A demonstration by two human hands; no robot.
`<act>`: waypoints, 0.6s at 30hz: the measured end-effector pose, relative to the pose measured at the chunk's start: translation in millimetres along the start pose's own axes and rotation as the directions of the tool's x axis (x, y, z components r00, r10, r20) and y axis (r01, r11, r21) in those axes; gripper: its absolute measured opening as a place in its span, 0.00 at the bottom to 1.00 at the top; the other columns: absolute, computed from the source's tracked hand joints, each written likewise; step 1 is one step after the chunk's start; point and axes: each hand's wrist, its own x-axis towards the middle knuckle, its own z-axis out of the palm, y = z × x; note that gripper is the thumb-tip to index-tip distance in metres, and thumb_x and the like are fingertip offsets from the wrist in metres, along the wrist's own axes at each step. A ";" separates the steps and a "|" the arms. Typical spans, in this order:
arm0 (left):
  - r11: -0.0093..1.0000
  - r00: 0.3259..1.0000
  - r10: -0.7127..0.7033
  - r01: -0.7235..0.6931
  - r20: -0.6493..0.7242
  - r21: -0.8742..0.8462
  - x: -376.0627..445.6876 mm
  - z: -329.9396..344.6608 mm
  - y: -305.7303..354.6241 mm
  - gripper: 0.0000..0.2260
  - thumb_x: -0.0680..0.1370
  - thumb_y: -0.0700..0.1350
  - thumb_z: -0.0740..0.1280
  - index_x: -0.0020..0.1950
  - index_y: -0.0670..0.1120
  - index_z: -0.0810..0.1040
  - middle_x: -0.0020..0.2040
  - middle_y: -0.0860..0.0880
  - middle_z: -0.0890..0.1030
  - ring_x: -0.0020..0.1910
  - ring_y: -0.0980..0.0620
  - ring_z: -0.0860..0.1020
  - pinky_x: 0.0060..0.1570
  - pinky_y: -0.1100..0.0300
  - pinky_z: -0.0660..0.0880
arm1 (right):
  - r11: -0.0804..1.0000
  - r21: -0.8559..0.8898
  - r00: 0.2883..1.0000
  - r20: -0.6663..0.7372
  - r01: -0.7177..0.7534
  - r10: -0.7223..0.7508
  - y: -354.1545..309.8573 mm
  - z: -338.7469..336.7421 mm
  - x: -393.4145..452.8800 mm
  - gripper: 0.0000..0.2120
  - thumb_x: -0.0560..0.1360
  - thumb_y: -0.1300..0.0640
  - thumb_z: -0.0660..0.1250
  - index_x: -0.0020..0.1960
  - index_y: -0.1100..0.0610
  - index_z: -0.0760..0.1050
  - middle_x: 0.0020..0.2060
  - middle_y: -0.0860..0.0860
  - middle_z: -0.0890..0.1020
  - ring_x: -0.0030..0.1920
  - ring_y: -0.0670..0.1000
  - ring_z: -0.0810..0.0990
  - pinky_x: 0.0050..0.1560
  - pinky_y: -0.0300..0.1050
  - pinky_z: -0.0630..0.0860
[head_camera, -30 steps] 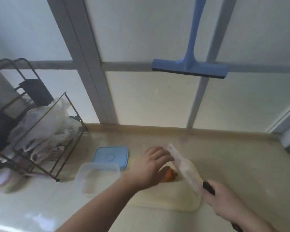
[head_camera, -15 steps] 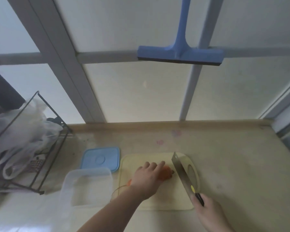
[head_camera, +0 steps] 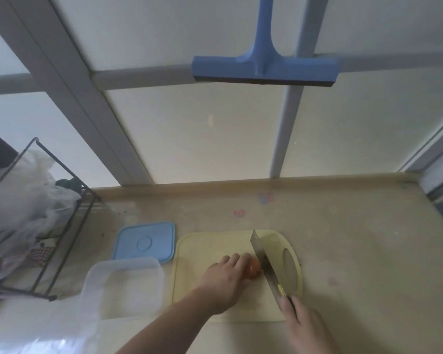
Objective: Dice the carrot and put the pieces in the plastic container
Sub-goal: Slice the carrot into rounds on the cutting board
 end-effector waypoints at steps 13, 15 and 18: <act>0.977 0.932 0.168 -0.114 -0.320 0.181 -6.8 32.2 3.4 0.19 0.80 0.58 0.59 0.68 0.53 0.70 0.59 0.54 0.76 0.43 0.50 0.77 0.37 0.58 0.76 | 0.992 0.109 0.997 0.035 0.062 -0.066 6.8 -17.8 -3.8 0.05 0.80 0.50 0.61 0.47 0.47 0.74 0.25 0.48 0.76 0.29 0.45 0.75 0.39 0.40 0.72; 0.975 0.933 0.163 -0.104 -0.320 0.195 -6.5 32.6 4.2 0.18 0.79 0.57 0.59 0.66 0.53 0.71 0.58 0.53 0.76 0.43 0.50 0.77 0.36 0.57 0.76 | 0.989 0.104 0.994 0.034 0.101 -0.105 1.3 -23.6 -10.2 0.06 0.80 0.52 0.61 0.44 0.46 0.72 0.26 0.43 0.77 0.31 0.44 0.76 0.38 0.36 0.71; 0.969 0.932 0.170 -0.101 -0.320 0.224 -4.4 35.7 1.6 0.18 0.79 0.58 0.59 0.67 0.52 0.72 0.60 0.52 0.76 0.43 0.49 0.76 0.37 0.57 0.76 | 0.988 0.081 0.991 0.009 0.134 -0.135 -2.0 -23.8 -20.1 0.05 0.79 0.53 0.63 0.44 0.45 0.72 0.28 0.39 0.79 0.32 0.42 0.78 0.36 0.33 0.71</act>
